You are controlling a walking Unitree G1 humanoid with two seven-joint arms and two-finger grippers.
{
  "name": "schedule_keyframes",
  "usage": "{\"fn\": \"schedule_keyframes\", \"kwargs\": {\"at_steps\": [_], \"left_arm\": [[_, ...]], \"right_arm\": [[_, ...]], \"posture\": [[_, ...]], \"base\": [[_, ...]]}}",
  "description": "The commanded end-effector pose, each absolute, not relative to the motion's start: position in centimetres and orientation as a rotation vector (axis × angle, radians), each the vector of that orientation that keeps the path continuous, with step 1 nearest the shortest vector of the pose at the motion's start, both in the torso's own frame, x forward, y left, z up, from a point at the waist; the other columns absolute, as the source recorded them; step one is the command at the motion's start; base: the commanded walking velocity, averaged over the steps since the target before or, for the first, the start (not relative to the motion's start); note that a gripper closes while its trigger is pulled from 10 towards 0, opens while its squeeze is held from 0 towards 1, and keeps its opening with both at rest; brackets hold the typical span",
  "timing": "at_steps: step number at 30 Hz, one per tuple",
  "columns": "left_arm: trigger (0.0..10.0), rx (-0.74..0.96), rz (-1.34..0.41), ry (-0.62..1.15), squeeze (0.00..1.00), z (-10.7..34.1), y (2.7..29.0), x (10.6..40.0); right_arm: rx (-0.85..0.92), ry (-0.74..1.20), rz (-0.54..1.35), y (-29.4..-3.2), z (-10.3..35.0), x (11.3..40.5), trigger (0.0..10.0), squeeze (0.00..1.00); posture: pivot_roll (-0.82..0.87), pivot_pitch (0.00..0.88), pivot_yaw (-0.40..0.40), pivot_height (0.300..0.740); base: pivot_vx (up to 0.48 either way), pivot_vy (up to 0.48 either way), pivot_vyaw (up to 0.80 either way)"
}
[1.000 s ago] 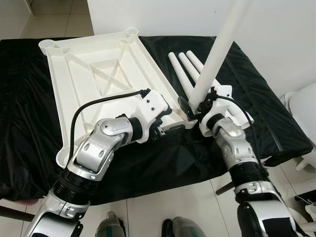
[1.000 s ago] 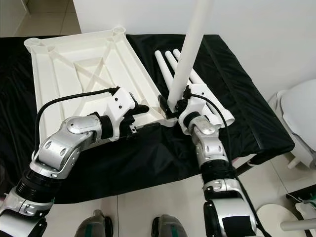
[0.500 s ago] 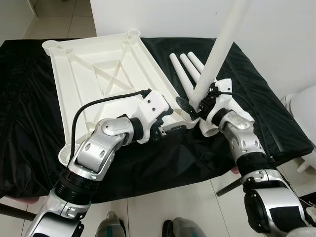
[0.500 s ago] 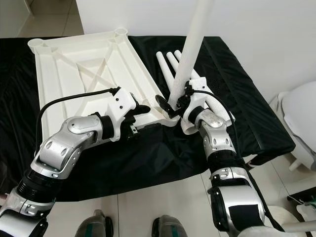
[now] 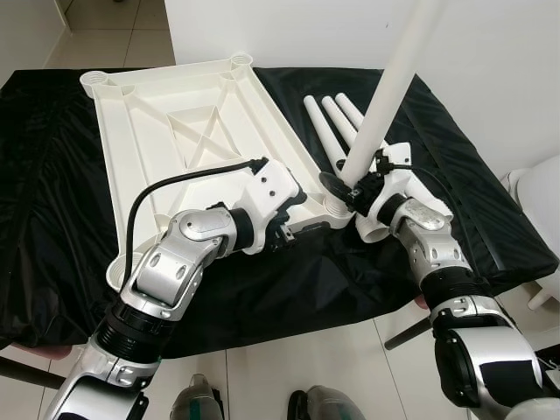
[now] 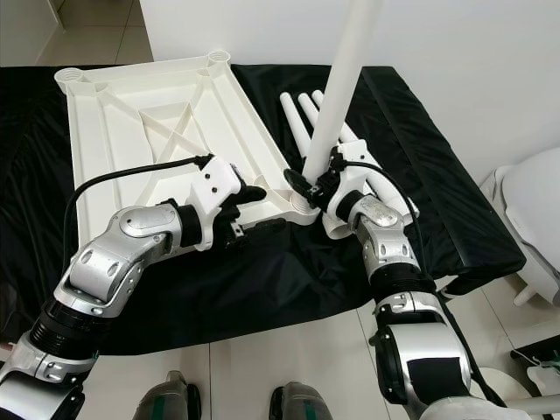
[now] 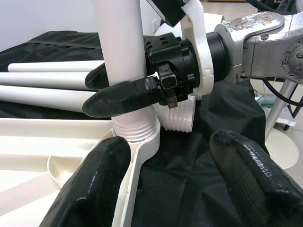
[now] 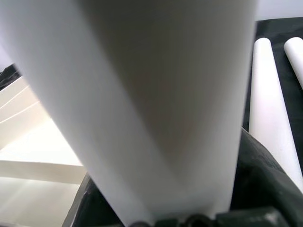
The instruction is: Building children table
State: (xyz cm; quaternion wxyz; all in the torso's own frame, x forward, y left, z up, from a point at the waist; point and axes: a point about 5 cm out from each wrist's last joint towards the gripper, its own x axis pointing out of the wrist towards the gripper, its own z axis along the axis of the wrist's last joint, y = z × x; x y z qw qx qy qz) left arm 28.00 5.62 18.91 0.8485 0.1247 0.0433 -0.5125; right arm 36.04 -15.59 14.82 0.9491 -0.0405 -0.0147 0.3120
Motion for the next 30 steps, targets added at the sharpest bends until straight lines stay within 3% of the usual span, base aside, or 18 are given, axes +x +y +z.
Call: {"fn": "schedule_keyframes", "kwargs": {"at_steps": [1, 9, 12, 17, 30], "left_arm": [[10.0, 0.272, -1.074, 0.089, 0.0, 19.1, 5.5, 28.0], [10.0, 0.271, -1.082, 0.094, 0.0, 18.9, 5.4, 27.8], [10.0, 0.27, -1.087, 0.097, 0.0, 18.9, 5.3, 27.7], [10.0, 0.277, -1.094, 0.104, 0.0, 18.7, 5.2, 27.6], [10.0, 0.276, -1.099, 0.109, 0.0, 18.6, 5.1, 27.6]], "right_arm": [[-0.06, 0.032, 0.601, -15.6, 13.5, 35.7, 10.0, 0.0], [-0.066, 0.033, 0.474, -14.7, 13.3, 36.0, 10.0, 0.0], [-0.016, 0.022, 0.418, -13.1, 13.6, 35.8, 10.0, 0.0], [0.084, 0.031, 0.182, -12.1, 13.9, 36.1, 10.0, 0.0], [0.164, 0.012, -0.002, -10.1, 14.2, 35.7, 10.0, 0.0]], "posture": [[-0.04, 0.0, -0.028, 0.74], [-0.04, 0.0, -0.028, 0.74], [-0.04, 0.0, -0.027, 0.74], [-0.03, 0.0, -0.03, 0.74], [-0.03, 0.0, -0.021, 0.74]], "base": [[0.0, 0.0, 0.0], [0.0, 0.0, 0.0], [0.0, 0.0, 0.0], [0.0, 0.0, 0.0], [0.0, 0.0, 0.0]]}}
